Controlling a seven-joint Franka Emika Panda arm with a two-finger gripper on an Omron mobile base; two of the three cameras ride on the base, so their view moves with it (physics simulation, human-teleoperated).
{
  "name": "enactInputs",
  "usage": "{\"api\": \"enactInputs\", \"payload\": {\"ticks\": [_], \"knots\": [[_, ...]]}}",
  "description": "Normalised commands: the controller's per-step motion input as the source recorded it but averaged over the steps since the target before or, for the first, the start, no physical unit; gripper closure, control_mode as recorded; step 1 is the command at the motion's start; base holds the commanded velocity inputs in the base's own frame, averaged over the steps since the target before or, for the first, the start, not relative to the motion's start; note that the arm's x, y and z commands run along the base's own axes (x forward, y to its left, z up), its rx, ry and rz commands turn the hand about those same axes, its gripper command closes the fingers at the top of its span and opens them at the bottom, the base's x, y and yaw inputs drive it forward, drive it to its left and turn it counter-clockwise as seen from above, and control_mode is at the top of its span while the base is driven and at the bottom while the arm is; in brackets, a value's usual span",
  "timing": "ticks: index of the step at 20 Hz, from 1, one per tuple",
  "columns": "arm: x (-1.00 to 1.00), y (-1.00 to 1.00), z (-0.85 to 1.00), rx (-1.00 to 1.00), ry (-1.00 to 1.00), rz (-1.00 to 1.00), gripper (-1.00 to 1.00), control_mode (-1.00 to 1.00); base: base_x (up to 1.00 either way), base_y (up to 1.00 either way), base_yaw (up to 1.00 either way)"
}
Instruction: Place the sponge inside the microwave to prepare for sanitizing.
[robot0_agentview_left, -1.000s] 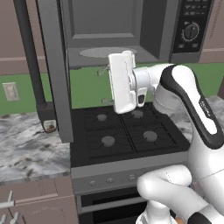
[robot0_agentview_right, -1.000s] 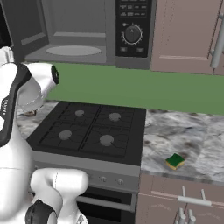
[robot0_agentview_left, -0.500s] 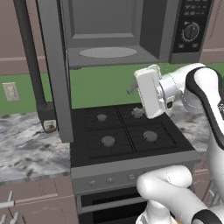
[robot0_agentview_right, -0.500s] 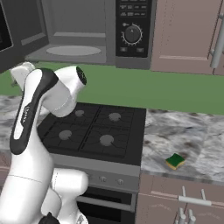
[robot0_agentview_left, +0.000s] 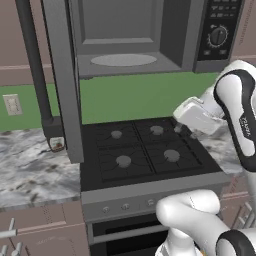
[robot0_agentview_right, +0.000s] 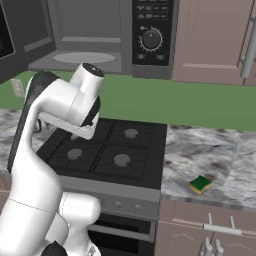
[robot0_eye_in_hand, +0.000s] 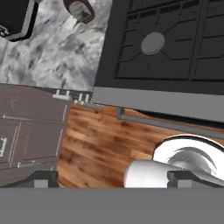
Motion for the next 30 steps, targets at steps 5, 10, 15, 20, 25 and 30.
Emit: {"api": "enactInputs", "payload": {"ticks": [5, 10, 15, 20, 25, 30], "knots": [[0.00, -1.00, -0.66, -0.73, 0.04, -0.13, -1.00, -1.00, 0.00, 0.00, 0.00], [0.00, -1.00, -0.71, -0.50, 0.05, -0.34, -1.00, -1.00, 0.00, 0.00, 0.00], [0.15, -0.97, -0.30, -0.12, 0.09, -0.37, -1.00, -1.00, 0.00, 0.00, 0.00], [0.63, -0.98, -0.07, 0.06, 0.07, -0.36, -1.00, -1.00, 0.00, 0.00, 0.00], [0.53, -0.95, -0.13, 0.09, 0.07, -0.51, -1.00, -1.00, 0.00, 0.00, 0.00], [0.30, -0.92, -0.22, 0.11, 0.05, -0.60, -1.00, -1.00, 0.00, 0.00, 0.00]]}}
